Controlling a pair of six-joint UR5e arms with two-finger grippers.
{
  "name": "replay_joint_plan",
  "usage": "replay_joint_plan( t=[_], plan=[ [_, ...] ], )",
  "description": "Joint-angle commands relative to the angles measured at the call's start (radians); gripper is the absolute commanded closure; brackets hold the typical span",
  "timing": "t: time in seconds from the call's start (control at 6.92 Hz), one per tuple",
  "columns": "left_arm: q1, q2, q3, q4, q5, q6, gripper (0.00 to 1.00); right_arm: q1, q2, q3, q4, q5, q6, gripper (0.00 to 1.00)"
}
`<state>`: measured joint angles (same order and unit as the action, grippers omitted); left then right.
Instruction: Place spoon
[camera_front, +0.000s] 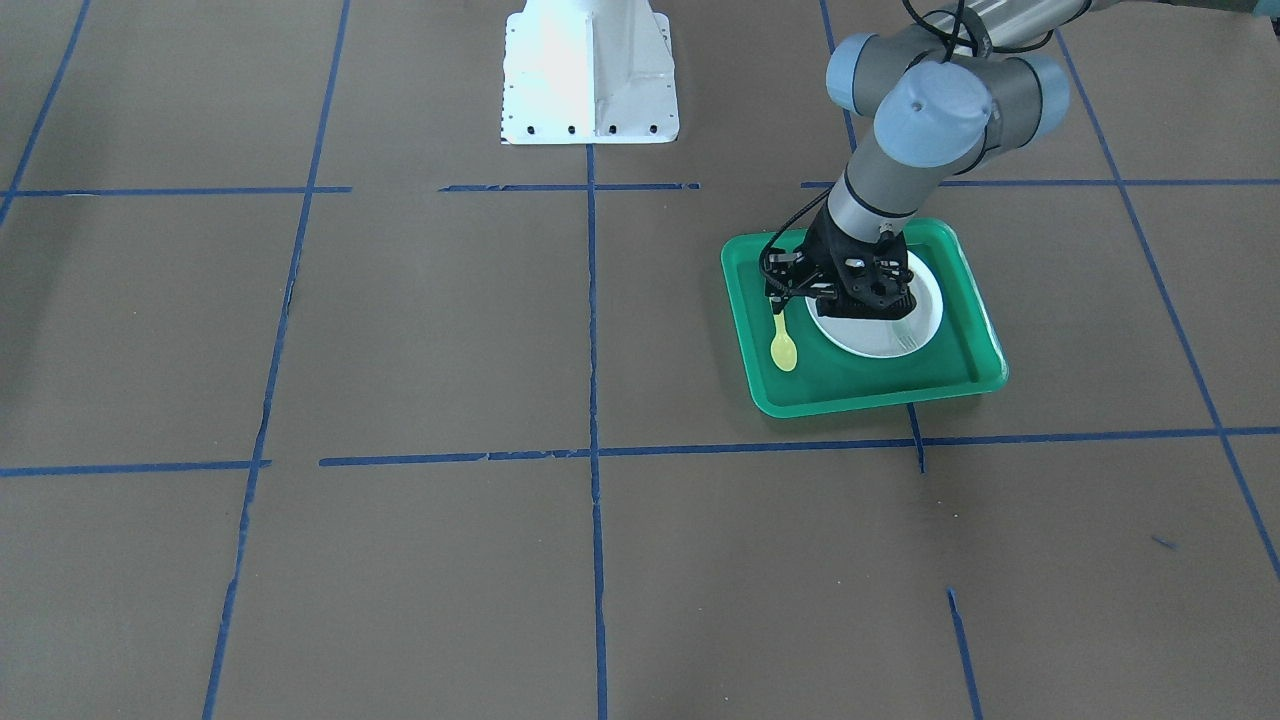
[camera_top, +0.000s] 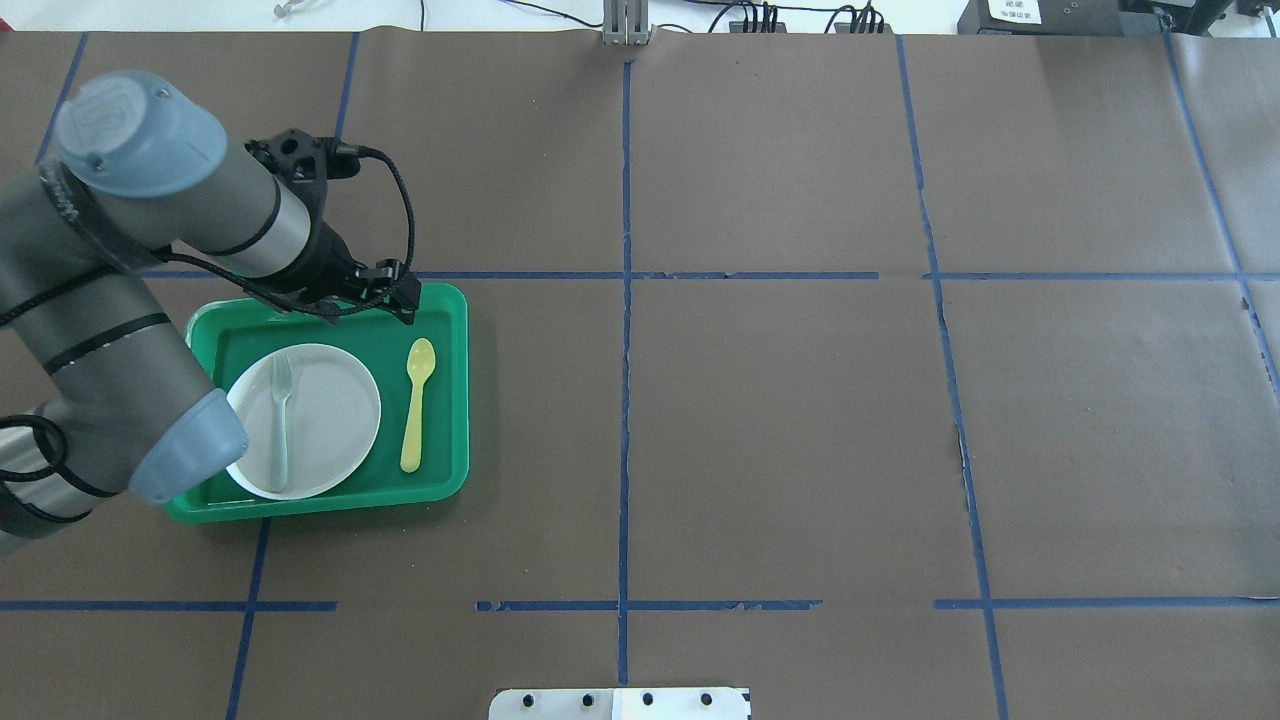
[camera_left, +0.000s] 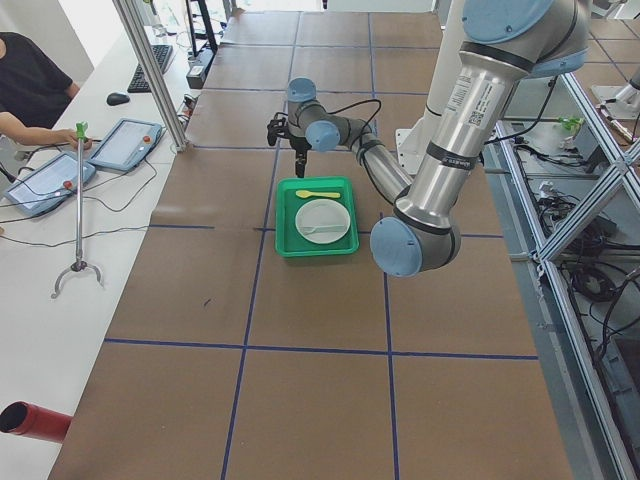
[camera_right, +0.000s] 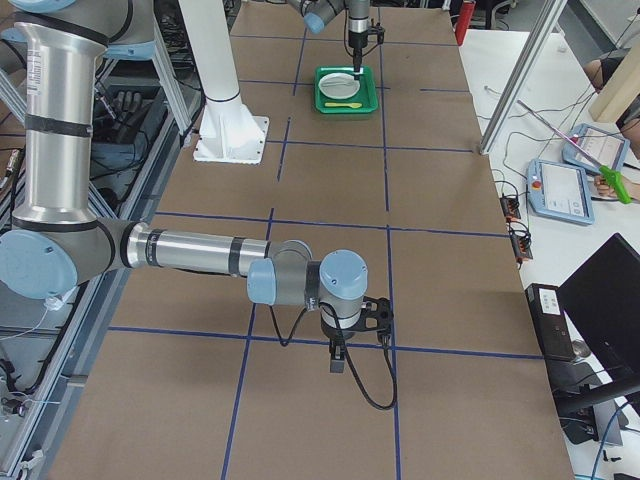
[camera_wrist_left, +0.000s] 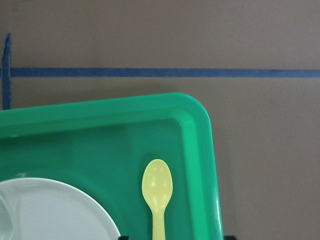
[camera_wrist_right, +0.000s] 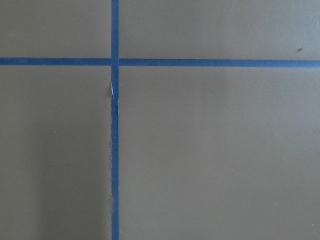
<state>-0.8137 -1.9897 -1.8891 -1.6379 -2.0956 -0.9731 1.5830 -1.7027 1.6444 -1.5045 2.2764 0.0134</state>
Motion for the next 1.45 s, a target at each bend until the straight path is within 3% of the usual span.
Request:
replay_joint_plan(
  t=[0.0, 0.29, 0.43, 0.58, 0.87, 1.01, 1.3],
  plan=[
    [-0.198, 0.034, -0.031, 0.021, -0.006, 0.234, 0.0, 0.0, 0.0, 0.0, 0.0, 0.0, 0.0, 0.0],
    [-0.287, 0.142, -0.022, 0.023, -0.007, 0.569, 0.0, 0.0, 0.0, 0.0, 0.0, 0.0, 0.0, 0.0],
    [-0.406, 0.214, -0.007, 0.023, -0.012, 0.738, 0.0, 0.0, 0.0, 0.0, 0.0, 0.0, 0.0, 0.0],
    [-0.483, 0.308, 0.049, 0.009, -0.096, 0.81, 0.0, 0.0, 0.0, 0.0, 0.0, 0.0, 0.0, 0.0],
    [-0.692, 0.421, 0.192, 0.01, -0.162, 1.001, 0.0, 0.0, 0.0, 0.0, 0.0, 0.0, 0.0, 0.0],
    [-0.699, 0.461, 0.23, 0.013, -0.252, 1.039, 0.0, 0.0, 0.0, 0.0, 0.0, 0.0, 0.0, 0.0],
    [-0.709, 0.483, 0.231, 0.023, -0.271, 1.039, 0.0, 0.0, 0.0, 0.0, 0.0, 0.0, 0.0, 0.0]
  ],
)
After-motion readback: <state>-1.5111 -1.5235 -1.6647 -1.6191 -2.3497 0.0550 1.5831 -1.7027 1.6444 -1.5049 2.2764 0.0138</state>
